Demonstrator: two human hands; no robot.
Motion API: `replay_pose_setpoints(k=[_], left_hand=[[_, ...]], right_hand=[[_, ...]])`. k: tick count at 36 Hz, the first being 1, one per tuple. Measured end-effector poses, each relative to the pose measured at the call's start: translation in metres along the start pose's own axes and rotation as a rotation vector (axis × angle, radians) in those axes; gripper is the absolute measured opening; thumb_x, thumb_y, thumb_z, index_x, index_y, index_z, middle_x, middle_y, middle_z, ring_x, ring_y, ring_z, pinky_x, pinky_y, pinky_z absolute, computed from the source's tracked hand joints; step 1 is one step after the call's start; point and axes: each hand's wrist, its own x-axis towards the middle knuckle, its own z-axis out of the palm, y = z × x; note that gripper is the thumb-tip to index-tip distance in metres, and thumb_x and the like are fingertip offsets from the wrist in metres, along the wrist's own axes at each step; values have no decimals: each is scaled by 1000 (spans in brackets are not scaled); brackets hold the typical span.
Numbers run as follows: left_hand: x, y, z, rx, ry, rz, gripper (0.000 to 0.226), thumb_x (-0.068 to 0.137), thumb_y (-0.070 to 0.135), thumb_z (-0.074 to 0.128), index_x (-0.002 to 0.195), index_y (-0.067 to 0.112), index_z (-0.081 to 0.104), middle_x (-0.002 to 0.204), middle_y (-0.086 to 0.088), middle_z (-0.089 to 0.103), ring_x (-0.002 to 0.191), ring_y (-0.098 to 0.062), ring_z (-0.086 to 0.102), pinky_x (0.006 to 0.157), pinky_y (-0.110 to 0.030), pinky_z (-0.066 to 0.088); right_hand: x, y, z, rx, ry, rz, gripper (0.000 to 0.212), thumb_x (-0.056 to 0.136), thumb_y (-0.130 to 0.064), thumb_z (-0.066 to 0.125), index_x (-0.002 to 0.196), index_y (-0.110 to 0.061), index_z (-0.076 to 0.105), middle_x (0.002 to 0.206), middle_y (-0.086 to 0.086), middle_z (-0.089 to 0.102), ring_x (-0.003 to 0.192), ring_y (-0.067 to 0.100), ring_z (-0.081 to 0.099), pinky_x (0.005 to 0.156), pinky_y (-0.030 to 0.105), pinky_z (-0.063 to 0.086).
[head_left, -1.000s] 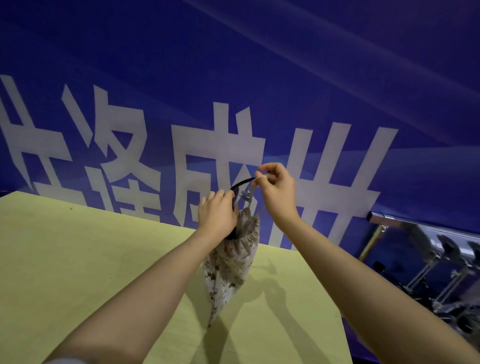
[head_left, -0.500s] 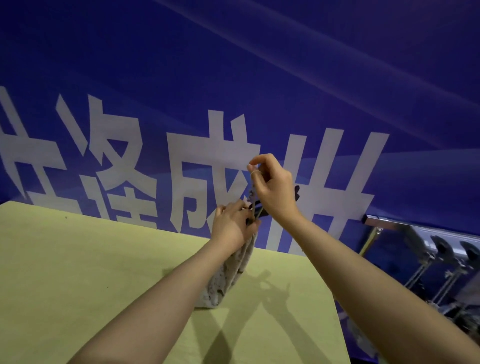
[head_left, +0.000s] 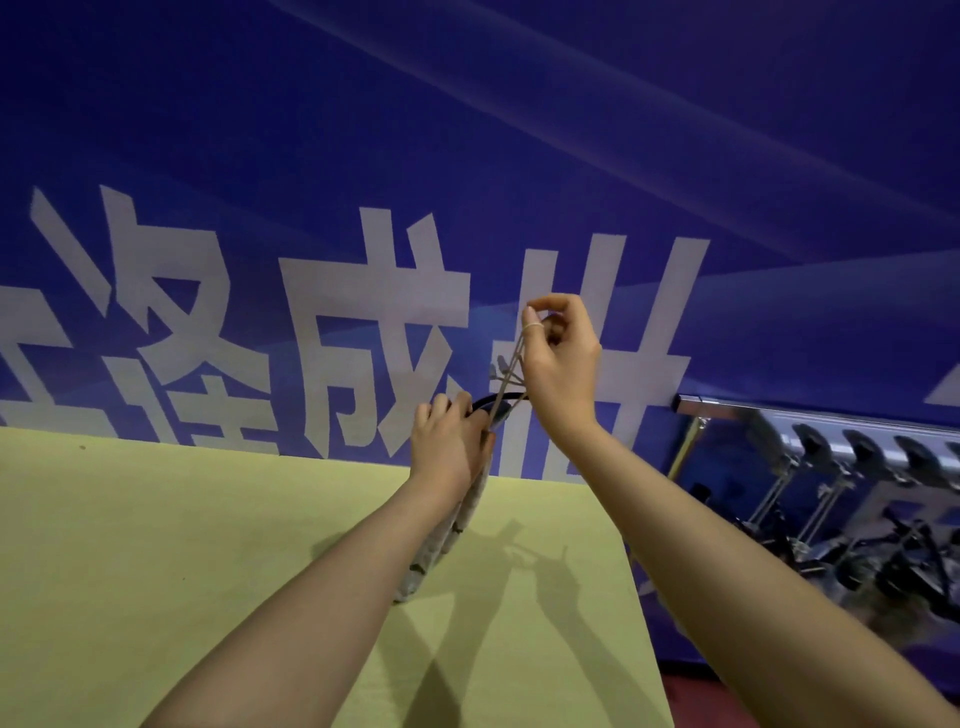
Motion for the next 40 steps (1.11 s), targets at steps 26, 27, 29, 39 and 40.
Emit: replay_pose_setpoints(k=[26,27,29,39,40], left_hand=[[-96,306,-28,-88,33,60,43,98,50,32,114,24,61,115,-3,54,106,-25,44,88,-34,29],[-101,316,-26,-107,17,56,43,97,51,32,114,24,61,117,-2,53,108,-25,44,89,-34,30],[-108,332,-20,-167,-36,53,44,95,55,34,114,26,61,121,-1,52,113,-24,43,92,-34,30],[-130,389,23,-355,-284,89,59,88,65,38,122,20,54,125,-3,55,119,-26,46,97,-38,30],[-129,395,25,-399,-278,91,55,89,62,41,119,19,55,123,-3,57,117,-25,48,96,-38,31]], right_hand=[[-19,-67,-311,-119,166,-25,3,96,-11,50,95,-10,53,62,-8,48,49,0,44,48,17,36],[-22,-67,-323,-119,167,-10,4,96,-11,50,95,-9,53,63,-7,50,50,0,45,48,17,37],[-27,-64,-344,-122,165,19,4,96,-10,50,94,-9,54,64,-4,52,51,1,47,49,15,38],[-66,8,-440,-307,2,389,15,88,-6,60,77,-16,60,67,3,64,63,15,60,62,28,49],[-72,16,-448,-319,-11,415,14,87,-6,61,77,-16,61,68,2,64,64,15,61,64,28,50]])
